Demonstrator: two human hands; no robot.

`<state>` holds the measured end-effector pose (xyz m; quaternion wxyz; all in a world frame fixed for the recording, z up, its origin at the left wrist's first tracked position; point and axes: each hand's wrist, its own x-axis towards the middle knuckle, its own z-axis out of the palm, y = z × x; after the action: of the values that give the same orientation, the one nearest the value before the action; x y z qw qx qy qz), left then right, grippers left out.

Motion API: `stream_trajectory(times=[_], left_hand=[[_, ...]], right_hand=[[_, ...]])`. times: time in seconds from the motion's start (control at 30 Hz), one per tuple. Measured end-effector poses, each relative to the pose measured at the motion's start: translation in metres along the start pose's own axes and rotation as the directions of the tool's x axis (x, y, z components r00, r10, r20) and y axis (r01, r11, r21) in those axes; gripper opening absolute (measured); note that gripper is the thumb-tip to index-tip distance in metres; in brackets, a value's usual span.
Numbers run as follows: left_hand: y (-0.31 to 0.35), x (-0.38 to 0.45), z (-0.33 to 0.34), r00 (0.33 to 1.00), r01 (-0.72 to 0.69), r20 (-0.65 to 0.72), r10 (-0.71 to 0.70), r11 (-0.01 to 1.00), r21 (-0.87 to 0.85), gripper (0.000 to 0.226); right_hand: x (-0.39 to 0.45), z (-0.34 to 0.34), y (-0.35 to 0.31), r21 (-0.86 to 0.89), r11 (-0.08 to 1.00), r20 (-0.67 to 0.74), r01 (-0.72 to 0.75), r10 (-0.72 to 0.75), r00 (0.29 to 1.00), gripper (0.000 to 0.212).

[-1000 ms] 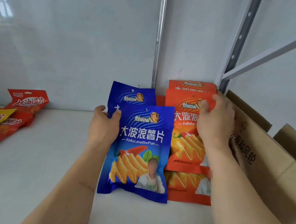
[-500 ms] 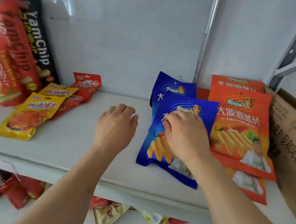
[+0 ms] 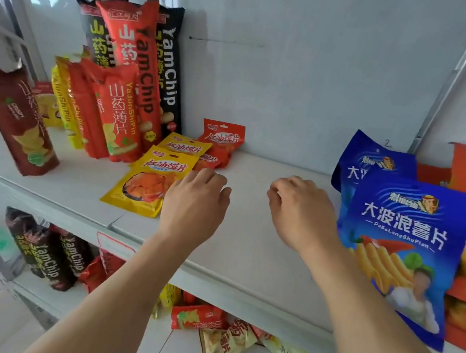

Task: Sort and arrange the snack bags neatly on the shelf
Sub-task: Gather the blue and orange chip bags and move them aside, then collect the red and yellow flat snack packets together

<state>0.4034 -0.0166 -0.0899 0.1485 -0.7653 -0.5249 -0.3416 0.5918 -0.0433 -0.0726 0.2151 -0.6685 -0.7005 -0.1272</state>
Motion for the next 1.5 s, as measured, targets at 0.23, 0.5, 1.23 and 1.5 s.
stream_trajectory(times=[0.23,0.5,1.23,1.5], left_hand=[[-0.092,0.030,-0.006,0.996,0.079,0.035,-0.076,0.994,-0.082,0.024],[-0.166,0.062,0.012,0.863,0.402,0.395,-0.316,0.902,-0.156,0.059],[-0.191,0.092,0.049,0.639,0.706,0.603,-0.478,0.676,-0.212,0.073],[-0.194,0.092,0.051,0.605,0.795,0.680,-0.415,0.351,-0.494,0.044]], right_hand=[[0.049,0.031,-0.063,0.111,0.980,0.072,-0.164,0.157,0.985,0.032],[0.103,0.066,-0.089,0.346,0.810,0.183,-0.474,0.437,0.881,0.043],[0.195,0.139,-0.085,0.541,0.524,0.330,-0.658,0.588,0.739,0.029],[0.184,0.133,-0.070,0.766,0.274,0.390,-0.581,0.519,0.760,0.017]])
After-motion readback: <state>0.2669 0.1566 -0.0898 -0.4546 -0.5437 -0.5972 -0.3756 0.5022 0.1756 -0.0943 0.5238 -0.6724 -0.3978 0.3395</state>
